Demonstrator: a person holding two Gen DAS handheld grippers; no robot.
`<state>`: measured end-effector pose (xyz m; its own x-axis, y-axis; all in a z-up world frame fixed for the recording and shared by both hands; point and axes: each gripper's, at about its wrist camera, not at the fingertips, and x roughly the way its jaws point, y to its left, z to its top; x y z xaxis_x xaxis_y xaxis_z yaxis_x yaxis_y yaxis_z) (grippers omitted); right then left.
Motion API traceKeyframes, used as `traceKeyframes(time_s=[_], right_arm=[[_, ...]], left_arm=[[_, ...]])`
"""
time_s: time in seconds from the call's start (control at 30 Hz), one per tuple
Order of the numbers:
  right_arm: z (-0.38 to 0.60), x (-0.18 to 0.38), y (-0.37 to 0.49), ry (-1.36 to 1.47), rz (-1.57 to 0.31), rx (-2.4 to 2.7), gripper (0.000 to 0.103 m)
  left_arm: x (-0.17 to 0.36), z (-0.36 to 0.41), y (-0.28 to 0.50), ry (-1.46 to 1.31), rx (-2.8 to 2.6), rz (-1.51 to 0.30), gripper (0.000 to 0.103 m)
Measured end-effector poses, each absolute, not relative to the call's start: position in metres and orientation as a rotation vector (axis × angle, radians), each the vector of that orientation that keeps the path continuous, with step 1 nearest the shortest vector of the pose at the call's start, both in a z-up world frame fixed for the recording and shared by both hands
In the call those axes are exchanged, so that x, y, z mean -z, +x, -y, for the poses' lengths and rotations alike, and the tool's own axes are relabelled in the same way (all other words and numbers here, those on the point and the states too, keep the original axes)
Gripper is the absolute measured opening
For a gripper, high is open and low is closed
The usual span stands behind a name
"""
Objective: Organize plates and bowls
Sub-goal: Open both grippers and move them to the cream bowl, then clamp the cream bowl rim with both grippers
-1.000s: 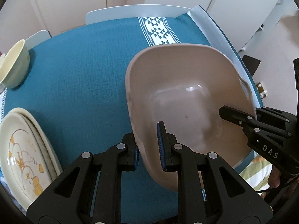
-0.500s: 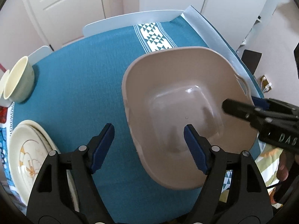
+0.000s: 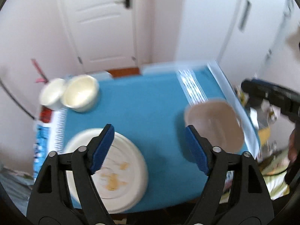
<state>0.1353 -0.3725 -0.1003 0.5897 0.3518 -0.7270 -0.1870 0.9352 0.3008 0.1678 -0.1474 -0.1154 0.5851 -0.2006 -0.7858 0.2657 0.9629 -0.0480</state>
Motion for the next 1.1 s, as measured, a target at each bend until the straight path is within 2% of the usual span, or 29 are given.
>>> traceKeyframes(time_s=[0.03,0.07,0.1,0.23,0.4,0.57,0.63,0.67,0.73,0.8,1.0,1.1], right_arm=[[0.363,0.094,0.141,0.203,-0.871,-0.346,0.076],[0.354,0.088,0.146,0.205,-0.852,-0.371,0.097],[0.343,0.082,0.153,0.204,-0.828,-0.399,0.103],[0.289,0.068,0.193,0.149,-0.841,-0.464,0.103],[0.225,0.067,0.244,0.069,-0.882,-0.439,0.103],[0.161,0.117,0.311,0.05,-1.071,-0.476,0.103],[0.146,0.148,0.33,0.035,-1.148,-0.447,0.102],[0.14,0.166,0.34,0.043,-1.191,-0.438,0.1],[0.135,0.193,0.35,0.063,-1.25,-0.434,0.092],[0.127,0.222,0.356,0.069,-1.314,-0.432,0.073],[0.12,0.257,0.368,0.126,-1.384,-0.413,0.057],[0.116,0.265,0.372,0.139,-1.396,-0.415,0.047]], left_arm=[[0.105,0.135,0.171,0.048,0.254,-0.888,0.103],[0.098,0.124,0.176,0.021,0.241,-0.869,0.103],[0.09,0.11,0.183,-0.02,0.22,-0.843,0.103],[0.082,0.058,0.22,-0.108,0.124,-0.878,0.103],[0.101,-0.006,0.267,-0.191,0.035,-0.96,0.103],[0.145,-0.044,0.314,-0.247,0.018,-1.079,0.102],[0.173,-0.054,0.334,-0.267,0.028,-1.142,0.097],[0.184,-0.052,0.339,-0.272,0.031,-1.163,0.093],[0.209,-0.055,0.35,-0.283,0.041,-1.211,0.075],[0.231,-0.057,0.363,-0.296,0.056,-1.254,0.069],[0.267,-0.051,0.381,-0.29,0.11,-1.299,0.051],[0.274,-0.049,0.387,-0.281,0.121,-1.301,0.047]])
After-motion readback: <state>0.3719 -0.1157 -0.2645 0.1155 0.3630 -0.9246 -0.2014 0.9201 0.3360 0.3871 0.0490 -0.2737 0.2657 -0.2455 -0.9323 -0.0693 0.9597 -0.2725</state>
